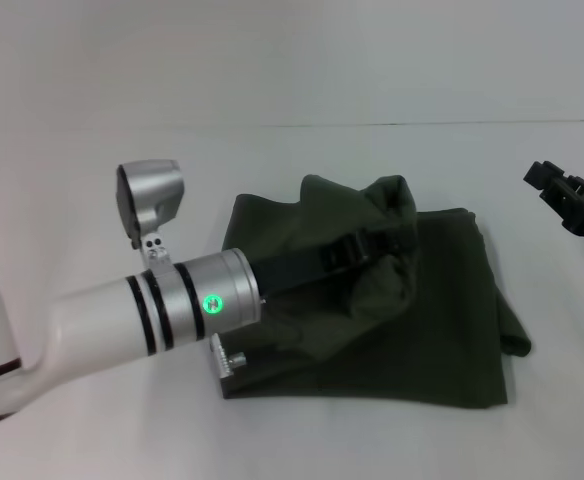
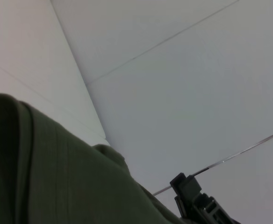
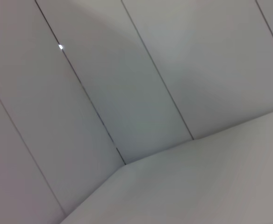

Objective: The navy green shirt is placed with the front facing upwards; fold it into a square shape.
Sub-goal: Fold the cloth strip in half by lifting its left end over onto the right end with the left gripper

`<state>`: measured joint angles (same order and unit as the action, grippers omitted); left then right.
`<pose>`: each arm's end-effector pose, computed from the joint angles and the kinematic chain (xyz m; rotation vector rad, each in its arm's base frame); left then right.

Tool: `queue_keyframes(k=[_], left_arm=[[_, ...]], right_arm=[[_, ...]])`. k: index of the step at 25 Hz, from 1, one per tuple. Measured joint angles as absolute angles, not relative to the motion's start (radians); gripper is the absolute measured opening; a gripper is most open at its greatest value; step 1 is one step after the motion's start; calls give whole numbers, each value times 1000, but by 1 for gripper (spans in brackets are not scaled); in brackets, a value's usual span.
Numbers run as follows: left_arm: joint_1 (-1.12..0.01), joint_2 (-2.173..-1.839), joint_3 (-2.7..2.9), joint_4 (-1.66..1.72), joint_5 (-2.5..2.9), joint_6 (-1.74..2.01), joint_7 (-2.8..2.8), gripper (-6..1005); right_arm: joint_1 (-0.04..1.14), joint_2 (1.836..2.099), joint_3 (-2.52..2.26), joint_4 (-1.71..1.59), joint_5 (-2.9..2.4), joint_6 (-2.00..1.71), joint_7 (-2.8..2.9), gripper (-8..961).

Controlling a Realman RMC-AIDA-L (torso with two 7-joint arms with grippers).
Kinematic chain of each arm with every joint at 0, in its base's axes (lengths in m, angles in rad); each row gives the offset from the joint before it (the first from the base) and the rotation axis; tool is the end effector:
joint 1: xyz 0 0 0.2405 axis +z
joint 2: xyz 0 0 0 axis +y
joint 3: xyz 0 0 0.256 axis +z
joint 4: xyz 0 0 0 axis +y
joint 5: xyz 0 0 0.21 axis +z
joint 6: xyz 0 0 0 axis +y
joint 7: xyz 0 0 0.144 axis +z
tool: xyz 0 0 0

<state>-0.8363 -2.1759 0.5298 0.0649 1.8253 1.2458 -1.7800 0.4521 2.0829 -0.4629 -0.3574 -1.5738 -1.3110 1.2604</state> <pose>-0.1739 0.3493 -0.1191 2.3329 1.7101 1.1529 0.3176 0.3354 0.0145 -1.9599 0.9924 1.0729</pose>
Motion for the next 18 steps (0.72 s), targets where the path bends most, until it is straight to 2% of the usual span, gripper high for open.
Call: queue_keyframes(k=[8, 18], left_arm=[[-882, -2177, 454, -64, 1825, 1188, -1671, 62], [-888, -2177, 393, -146, 1830, 1150, -1544, 63]], right_arm=[[453, 2086, -444, -357, -1574, -1312, 1256, 184], [461, 2088, -447, -351, -1574, -1311, 1248, 184]])
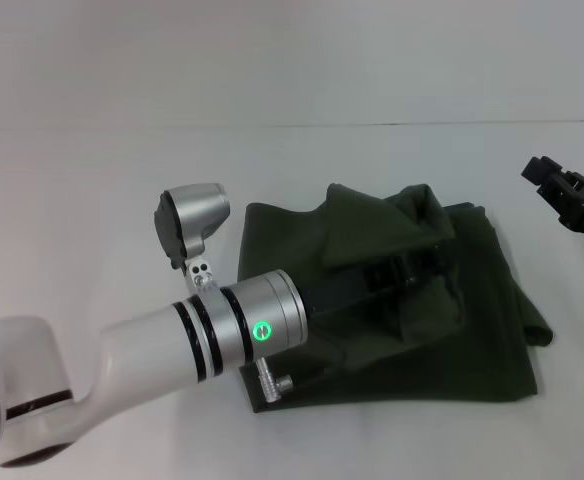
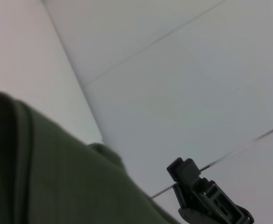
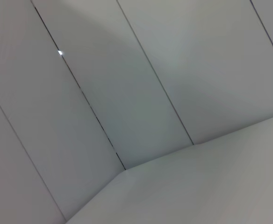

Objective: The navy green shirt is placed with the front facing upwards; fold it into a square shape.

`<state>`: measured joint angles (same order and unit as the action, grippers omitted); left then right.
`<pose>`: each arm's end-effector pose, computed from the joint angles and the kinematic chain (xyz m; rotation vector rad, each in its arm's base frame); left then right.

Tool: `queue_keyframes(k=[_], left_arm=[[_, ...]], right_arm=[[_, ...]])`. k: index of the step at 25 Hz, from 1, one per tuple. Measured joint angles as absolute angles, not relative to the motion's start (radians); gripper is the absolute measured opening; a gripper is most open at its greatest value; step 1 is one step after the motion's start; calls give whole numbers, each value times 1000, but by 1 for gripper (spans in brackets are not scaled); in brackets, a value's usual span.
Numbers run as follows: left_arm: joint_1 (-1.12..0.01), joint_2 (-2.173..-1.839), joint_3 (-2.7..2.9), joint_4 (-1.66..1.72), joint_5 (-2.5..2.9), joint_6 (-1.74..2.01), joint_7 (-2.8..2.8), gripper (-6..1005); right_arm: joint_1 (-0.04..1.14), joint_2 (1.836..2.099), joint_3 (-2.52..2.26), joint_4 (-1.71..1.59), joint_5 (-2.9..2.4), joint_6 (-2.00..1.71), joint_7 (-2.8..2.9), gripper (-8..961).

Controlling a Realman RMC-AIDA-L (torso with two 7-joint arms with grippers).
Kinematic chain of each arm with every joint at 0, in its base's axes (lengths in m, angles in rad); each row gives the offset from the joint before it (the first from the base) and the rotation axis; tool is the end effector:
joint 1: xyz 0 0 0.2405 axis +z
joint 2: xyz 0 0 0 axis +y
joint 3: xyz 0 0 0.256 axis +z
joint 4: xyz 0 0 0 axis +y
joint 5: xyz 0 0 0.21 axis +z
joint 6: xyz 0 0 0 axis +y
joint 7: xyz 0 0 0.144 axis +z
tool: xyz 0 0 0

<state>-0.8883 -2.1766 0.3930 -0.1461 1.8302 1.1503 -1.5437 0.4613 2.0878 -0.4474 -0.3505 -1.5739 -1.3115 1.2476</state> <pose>-0.1570 0.3352 -0.1489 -2.3637 -1.6813 -1.1960 0.3148 0.3374 0.0131 -1.9532 0.9832 1.0838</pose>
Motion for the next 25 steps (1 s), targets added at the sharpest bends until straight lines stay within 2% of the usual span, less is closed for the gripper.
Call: queue_keyframes(k=[3, 14, 22, 25], left_arm=[[-888, -2177, 374, -178, 1833, 1159, -1454, 63], [-871, -2177, 352, -170, 1839, 1240, -1401, 458], [-879, -2177, 350, -165, 1889, 1210, -1396, 686], [-860, -2175, 336, -136, 1884, 1257, -1409, 820]], right_arm=[[462, 2089, -446, -349, -1574, -1312, 1246, 184], [463, 2089, -446, -349, -1574, -1320, 1245, 184], [468, 2089, -444, -354, -1574, -1327, 1245, 184], [473, 2087, -447, -360, -1574, -1345, 1245, 191]])
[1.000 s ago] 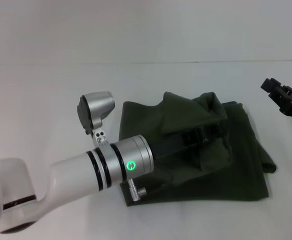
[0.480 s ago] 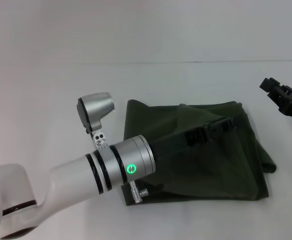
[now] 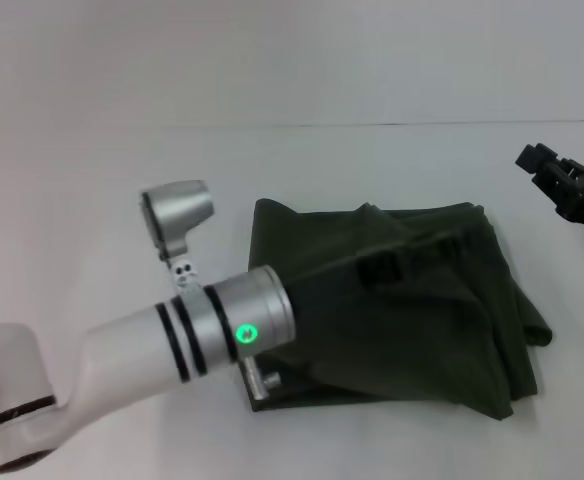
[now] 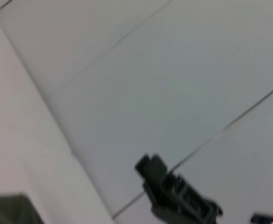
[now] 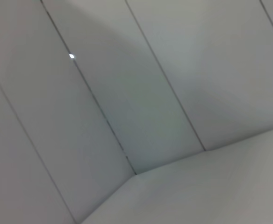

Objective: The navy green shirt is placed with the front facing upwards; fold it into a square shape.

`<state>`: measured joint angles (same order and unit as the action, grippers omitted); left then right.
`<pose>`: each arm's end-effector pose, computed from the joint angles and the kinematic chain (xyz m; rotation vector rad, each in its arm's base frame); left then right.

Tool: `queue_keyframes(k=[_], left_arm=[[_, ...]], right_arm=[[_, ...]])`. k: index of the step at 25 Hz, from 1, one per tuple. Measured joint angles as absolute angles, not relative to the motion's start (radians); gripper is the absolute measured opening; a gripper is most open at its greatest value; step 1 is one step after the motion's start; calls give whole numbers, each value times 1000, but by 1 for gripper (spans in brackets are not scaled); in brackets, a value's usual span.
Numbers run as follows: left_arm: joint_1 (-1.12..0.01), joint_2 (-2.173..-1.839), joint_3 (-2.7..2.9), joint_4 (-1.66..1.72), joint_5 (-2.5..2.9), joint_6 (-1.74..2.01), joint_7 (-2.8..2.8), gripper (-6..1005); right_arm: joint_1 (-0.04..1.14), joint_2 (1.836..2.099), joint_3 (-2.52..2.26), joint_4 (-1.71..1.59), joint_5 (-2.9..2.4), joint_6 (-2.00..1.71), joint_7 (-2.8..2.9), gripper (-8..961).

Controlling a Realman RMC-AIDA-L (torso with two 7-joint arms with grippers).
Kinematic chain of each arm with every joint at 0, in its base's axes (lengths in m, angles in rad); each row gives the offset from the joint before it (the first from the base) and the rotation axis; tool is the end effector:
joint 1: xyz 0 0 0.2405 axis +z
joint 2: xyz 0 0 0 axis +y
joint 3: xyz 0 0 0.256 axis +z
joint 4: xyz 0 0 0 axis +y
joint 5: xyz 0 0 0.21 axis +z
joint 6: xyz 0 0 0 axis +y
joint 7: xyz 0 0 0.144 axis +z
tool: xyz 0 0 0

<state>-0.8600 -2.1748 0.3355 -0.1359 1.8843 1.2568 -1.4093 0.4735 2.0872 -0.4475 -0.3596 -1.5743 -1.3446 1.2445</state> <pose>-0.1530 0.3278 -0.1395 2.4474 1.4730 1.3047 0.3063 0.3403 0.0157 -1.9807 0.9410 1.1152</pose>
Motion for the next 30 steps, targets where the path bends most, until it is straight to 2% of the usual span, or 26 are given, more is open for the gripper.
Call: queue_keyframes(k=[2, 6, 9, 13, 14, 18, 22, 25, 30], left_arm=[[-834, -2173, 317, -87, 1882, 1311, -1429, 909], [-761, -2168, 277, 76, 1882, 1436, -1487, 926], [-686, -2162, 289, 266, 1888, 1510, -1592, 934], [-625, -2151, 306, 391, 1889, 1578, -1644, 934], [-602, -2144, 311, 428, 1889, 1598, -1666, 934], [-540, -2121, 339, 520, 1915, 1640, -1729, 934], [-508, -2114, 338, 575, 1971, 1676, -1747, 934], [-501, -2110, 334, 593, 1991, 1705, -1750, 934], [-498, -2108, 337, 599, 1999, 1731, -1747, 934]], right_arm=[[478, 2084, -453, -371, -1578, -1369, 1245, 205], [484, 2083, -528, -472, -1586, -1426, 1302, 233], [489, 2082, -710, -698, -1627, -1434, 1523, 254], [515, 2081, -822, -903, -1754, -1408, 1760, 432], [551, 2076, -884, -1041, -1888, -1410, 1943, 476], [635, 2063, -934, -1160, -2098, -1483, 2167, 643], [797, 2062, -942, -1188, -2383, -1622, 2364, 639], [913, 2088, -958, -1190, -2613, -1701, 2431, 635], [980, 2099, -1099, -1193, -2733, -1747, 2480, 630]])
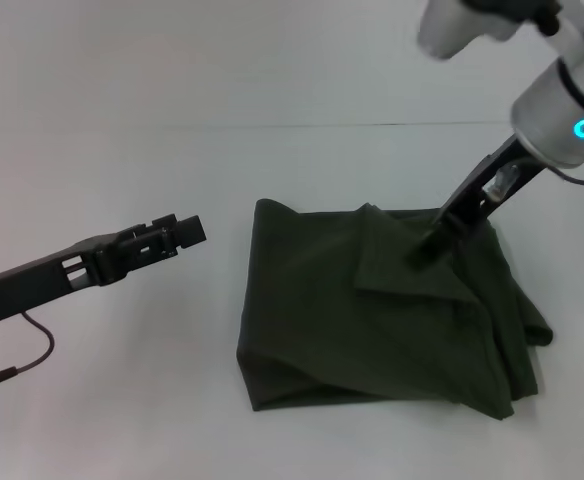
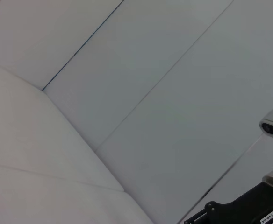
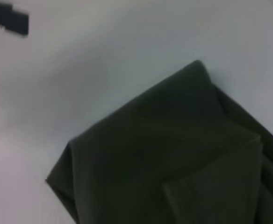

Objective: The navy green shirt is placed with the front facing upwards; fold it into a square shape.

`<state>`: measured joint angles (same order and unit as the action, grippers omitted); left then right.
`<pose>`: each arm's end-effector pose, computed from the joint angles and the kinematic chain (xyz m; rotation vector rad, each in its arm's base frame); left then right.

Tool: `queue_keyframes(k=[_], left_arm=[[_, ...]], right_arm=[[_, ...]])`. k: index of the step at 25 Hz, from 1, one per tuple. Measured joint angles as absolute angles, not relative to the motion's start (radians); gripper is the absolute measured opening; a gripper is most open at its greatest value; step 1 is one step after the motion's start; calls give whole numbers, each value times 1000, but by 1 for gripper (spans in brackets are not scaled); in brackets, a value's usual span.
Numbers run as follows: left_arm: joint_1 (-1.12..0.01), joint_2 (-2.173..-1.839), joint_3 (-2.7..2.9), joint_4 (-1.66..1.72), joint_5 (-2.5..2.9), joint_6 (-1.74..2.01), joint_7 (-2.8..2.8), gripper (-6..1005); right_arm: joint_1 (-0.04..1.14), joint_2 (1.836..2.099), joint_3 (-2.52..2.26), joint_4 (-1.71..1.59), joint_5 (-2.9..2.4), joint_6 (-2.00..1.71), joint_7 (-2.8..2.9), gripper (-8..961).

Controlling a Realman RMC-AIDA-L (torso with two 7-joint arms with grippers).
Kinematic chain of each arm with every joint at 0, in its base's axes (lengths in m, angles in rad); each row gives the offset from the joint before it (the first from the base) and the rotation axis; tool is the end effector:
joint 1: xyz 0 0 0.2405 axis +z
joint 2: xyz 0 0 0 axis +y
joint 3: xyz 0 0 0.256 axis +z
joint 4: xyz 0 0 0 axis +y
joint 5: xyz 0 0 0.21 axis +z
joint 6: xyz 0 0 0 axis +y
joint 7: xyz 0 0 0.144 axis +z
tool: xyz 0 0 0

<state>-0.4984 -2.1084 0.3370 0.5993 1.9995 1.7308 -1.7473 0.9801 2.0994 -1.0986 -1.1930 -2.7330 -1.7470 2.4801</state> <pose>-0.2724 0.3085 0.0225 -2.3912 -1.2643 -1.2089 0.1030 0.3974 0.0213 -2.6745 0.8105 -0.5383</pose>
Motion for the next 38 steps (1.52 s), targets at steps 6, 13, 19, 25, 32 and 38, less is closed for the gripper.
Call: queue_keyframes(k=[6, 13, 19, 25, 32, 38], left_arm=[[-498, -2109, 341, 597, 2011, 1729, -1742, 934], [-499, -2110, 342, 594, 2013, 1730, -1740, 934], [-497, -2112, 342, 593, 2014, 1732, -1739, 934], [-497, -2113, 342, 592, 2014, 1732, -1739, 934], [-497, -2116, 342, 592, 2016, 1732, -1738, 934], [-496, -2117, 342, 592, 2016, 1735, -1735, 934]], right_arm=[[973, 2101, -1243, -1180, -2739, -1709, 2444, 623], [948, 2104, -1370, -1168, -2729, -1622, 2408, 616], [935, 2106, -1450, -1148, -2706, -1555, 2397, 609], [933, 2105, -1484, -1118, -2707, -1509, 2395, 603], [930, 2106, -1512, -1118, -2711, -1480, 2397, 595], [921, 2106, -1557, -1116, -2728, -1459, 2408, 589]])
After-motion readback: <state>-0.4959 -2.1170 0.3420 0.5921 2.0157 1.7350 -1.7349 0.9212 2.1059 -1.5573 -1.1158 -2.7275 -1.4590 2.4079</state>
